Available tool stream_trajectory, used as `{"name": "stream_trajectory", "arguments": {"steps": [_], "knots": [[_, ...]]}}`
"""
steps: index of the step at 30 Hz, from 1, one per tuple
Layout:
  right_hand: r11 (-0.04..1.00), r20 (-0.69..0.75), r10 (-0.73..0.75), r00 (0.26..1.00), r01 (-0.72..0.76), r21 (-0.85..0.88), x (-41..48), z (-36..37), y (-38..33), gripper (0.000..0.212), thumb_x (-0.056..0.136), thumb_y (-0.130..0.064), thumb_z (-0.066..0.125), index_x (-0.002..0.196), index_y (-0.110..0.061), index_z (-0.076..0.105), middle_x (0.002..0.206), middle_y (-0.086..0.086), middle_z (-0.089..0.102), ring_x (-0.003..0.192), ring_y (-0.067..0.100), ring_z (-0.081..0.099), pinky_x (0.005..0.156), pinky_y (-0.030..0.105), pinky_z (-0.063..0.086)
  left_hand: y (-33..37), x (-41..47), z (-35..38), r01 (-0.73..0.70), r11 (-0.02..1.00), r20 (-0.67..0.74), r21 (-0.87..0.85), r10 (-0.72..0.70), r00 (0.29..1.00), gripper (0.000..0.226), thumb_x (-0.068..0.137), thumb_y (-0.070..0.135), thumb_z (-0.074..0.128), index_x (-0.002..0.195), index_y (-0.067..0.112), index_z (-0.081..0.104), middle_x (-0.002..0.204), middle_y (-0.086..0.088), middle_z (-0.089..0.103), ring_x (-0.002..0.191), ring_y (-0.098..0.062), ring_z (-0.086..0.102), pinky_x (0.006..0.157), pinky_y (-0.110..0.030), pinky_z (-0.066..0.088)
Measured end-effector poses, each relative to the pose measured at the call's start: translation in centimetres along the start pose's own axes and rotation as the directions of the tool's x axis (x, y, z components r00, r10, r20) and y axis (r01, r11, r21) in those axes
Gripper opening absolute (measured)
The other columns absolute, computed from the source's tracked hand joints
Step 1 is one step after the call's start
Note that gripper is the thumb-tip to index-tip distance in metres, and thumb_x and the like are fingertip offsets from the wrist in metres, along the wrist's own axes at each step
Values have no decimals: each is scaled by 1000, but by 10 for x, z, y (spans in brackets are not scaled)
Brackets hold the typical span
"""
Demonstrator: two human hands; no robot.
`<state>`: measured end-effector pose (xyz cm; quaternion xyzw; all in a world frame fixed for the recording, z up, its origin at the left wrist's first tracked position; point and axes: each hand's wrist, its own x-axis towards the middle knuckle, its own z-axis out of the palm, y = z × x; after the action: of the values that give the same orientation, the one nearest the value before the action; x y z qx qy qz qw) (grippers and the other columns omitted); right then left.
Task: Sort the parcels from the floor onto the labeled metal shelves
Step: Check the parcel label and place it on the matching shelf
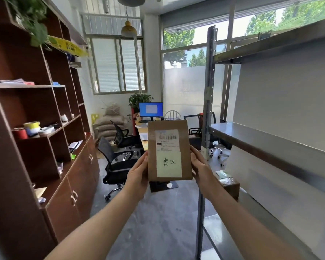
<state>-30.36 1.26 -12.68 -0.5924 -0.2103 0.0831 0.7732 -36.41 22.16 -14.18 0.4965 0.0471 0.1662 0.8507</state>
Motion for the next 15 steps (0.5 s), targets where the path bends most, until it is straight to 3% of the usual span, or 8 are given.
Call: {"name": "stream_trajectory", "arguments": {"steps": [4,7,15], "knots": [[999,54,18,998,-21,50,22,0,3,35,105,-26,44,136,-35,55,128,-9,68,123,16,60,96,35,50,-2,12,-4,-24,999,-50,26,26,998,38,101,25,56,139,23,61,134,-9,68,124,-30,63,100,-49,51],[996,69,53,996,-58,74,32,1,11,34,105,-26,45,136,-36,56,125,-8,69,118,16,63,83,31,52,-1,17,-7,-35,999,-87,40,38,995,38,101,22,57,139,20,60,132,-10,69,124,-30,64,100,-46,53],[992,115,86,990,-96,82,50,4,32,35,105,-26,46,138,-34,54,124,-6,70,114,16,65,78,29,51,-11,29,-20,-65,998,-164,23,67,984,41,96,24,61,137,21,62,131,-12,69,123,-32,64,95,-47,56]]}}
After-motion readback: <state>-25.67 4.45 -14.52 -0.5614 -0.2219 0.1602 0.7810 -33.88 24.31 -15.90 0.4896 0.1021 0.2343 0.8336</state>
